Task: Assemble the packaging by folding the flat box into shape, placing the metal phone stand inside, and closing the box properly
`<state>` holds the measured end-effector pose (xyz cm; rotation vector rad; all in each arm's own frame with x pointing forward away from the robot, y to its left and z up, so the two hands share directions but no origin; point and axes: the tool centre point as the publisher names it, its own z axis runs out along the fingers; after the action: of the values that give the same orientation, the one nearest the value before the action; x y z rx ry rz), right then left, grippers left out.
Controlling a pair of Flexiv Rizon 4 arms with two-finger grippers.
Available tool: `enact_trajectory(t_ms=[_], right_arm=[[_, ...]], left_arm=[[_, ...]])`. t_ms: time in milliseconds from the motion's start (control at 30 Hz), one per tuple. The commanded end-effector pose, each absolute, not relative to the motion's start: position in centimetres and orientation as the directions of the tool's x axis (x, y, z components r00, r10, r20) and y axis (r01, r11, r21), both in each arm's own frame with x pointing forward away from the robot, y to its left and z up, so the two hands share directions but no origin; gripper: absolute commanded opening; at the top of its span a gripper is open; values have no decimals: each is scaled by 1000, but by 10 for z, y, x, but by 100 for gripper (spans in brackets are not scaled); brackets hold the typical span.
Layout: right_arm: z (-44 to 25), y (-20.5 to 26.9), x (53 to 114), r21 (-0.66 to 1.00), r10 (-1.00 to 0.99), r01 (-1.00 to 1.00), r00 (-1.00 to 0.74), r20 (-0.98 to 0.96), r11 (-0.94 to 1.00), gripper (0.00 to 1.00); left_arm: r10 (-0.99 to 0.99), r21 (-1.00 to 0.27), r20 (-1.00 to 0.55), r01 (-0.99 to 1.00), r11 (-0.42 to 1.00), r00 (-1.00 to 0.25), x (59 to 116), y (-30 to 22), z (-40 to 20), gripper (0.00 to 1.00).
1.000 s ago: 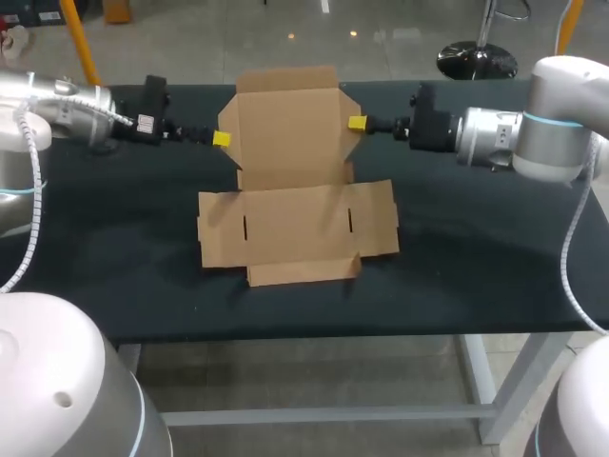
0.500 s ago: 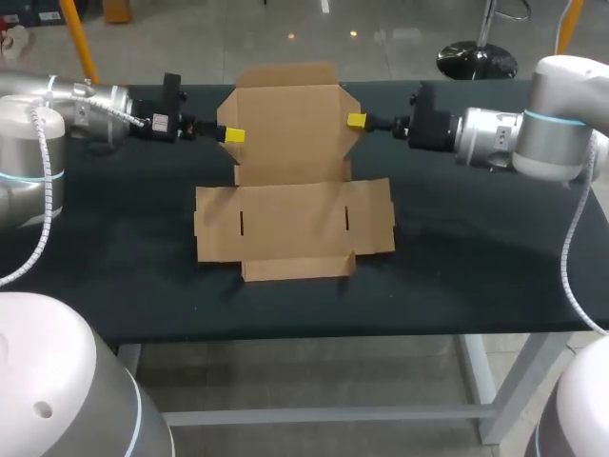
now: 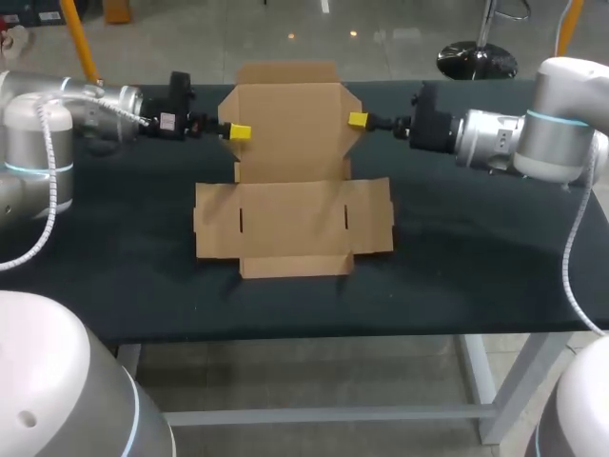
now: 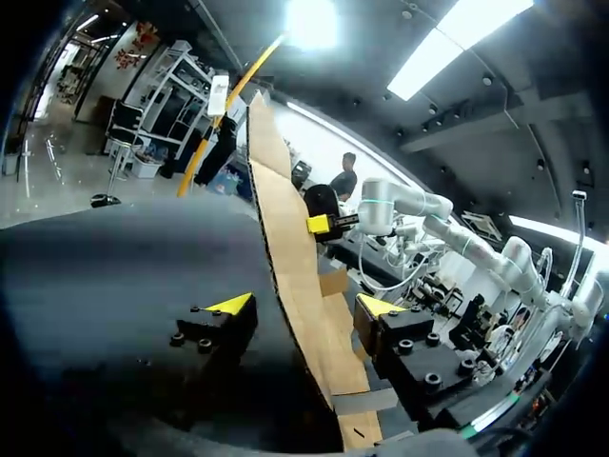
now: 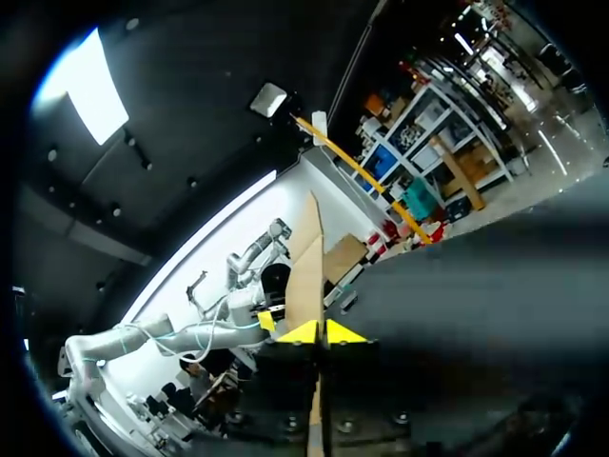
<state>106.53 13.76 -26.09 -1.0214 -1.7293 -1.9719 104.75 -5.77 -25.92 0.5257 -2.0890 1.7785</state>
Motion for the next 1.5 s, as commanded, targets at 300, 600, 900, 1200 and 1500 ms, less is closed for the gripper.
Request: enact_trajectory(t_ms=[300, 600, 900, 1200, 1500], right_arm=[[-262, 140, 1072, 728, 195, 648, -702, 685, -222, 0], [-263, 141, 1075, 731, 192, 644, -706, 682, -226, 0], [-263, 142, 1076, 733, 191, 642, -708, 680, -226, 0], [-263, 143, 1077, 733, 187, 641, -709, 679, -229, 0], [-262, 144, 1076, 731, 183, 643, -709, 681, -226, 0]], left_arm=[[36, -867, 484, -474, 155, -874, 1052, -74, -258, 50], [30, -873, 473, -463, 154, -881, 1053, -77, -254, 36], [23, -871, 474, -466, 155, -880, 1057, -80, -255, 22], [33, -875, 471, -461, 150, -882, 1058, -81, -254, 7], [40, -878, 466, -456, 143, -884, 1059, -81, -254, 0]])
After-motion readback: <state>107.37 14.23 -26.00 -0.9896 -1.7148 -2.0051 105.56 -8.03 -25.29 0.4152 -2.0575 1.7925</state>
